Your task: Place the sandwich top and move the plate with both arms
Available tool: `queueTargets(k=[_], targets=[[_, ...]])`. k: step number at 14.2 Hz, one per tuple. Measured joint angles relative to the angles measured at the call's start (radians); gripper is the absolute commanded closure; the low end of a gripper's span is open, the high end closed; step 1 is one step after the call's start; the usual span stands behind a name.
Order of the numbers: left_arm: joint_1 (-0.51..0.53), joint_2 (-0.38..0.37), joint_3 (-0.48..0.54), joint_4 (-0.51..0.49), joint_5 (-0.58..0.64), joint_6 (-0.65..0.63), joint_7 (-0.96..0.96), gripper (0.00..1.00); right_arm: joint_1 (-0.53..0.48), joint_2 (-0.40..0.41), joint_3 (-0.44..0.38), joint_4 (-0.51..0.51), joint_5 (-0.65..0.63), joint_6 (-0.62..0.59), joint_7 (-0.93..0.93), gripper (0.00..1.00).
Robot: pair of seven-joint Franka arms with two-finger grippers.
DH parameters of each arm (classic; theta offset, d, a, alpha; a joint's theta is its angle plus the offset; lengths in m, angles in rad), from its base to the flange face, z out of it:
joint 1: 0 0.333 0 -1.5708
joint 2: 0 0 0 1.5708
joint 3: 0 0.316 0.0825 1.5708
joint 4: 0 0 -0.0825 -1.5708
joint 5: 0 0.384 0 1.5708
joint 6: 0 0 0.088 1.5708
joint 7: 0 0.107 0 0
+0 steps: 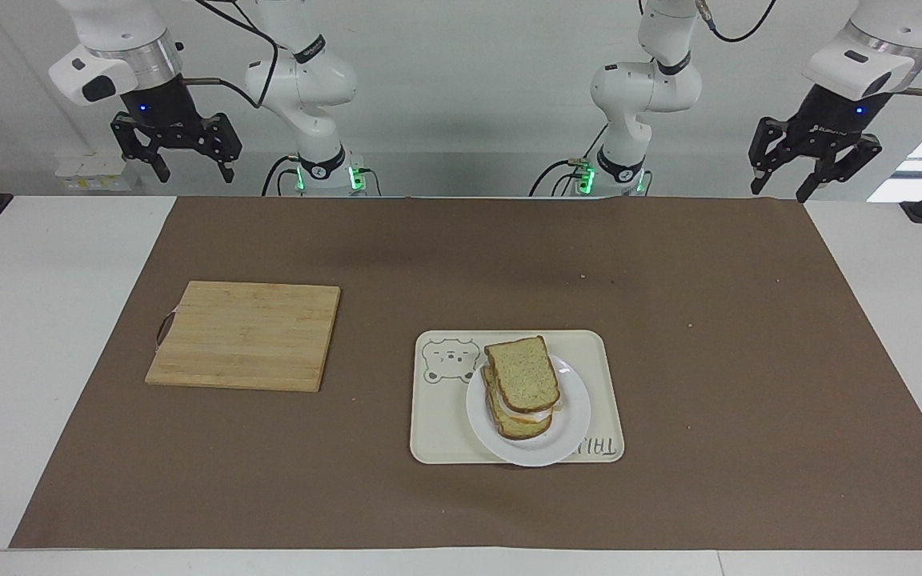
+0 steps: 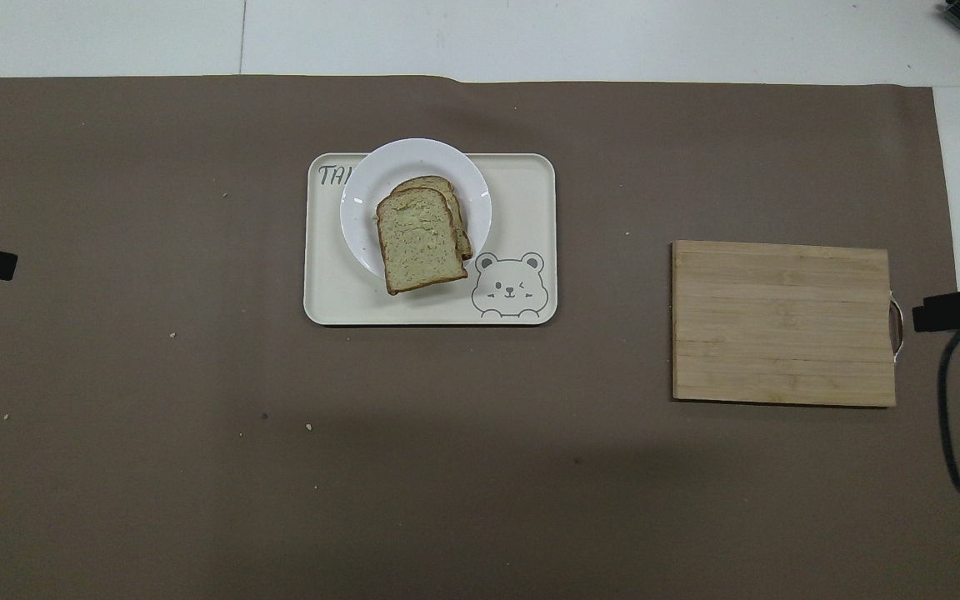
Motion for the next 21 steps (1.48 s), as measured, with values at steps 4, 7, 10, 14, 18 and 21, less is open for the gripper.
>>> queueTargets(k=[4,7,10,14,18,21], targets=[[0.0,-0.015,0.001,-0.034,0.001,-0.03,0.0,0.0,0.0,0.0,0.0,0.0,0.0,0.0,0.0,0.0],[0.0,-0.038,0.001,-0.071,0.002,-0.042,0.0,0.0,0.0,0.0,0.0,0.0,0.0,0.0,0.0,0.0],[0.0,-0.056,0.001,-0.094,0.011,-0.042,-0.017,0.0,0.0,0.0,0.0,0.0,0.0,0.0,0.0,0.0],[0.0,-0.058,0.001,-0.095,0.04,-0.03,-0.065,0.0,0.0,0.0,0.0,0.0,0.0,0.0,0.0,0.0],[0.0,-0.058,0.001,-0.095,0.042,-0.025,-0.074,0.0,0.0,0.0,0.0,0.0,0.0,0.0,0.0,0.0],[0.0,-0.058,0.001,-0.095,0.042,-0.025,-0.075,0.0,0.0,0.0,0.0,0.0,0.0,0.0,0.0,0.0]])
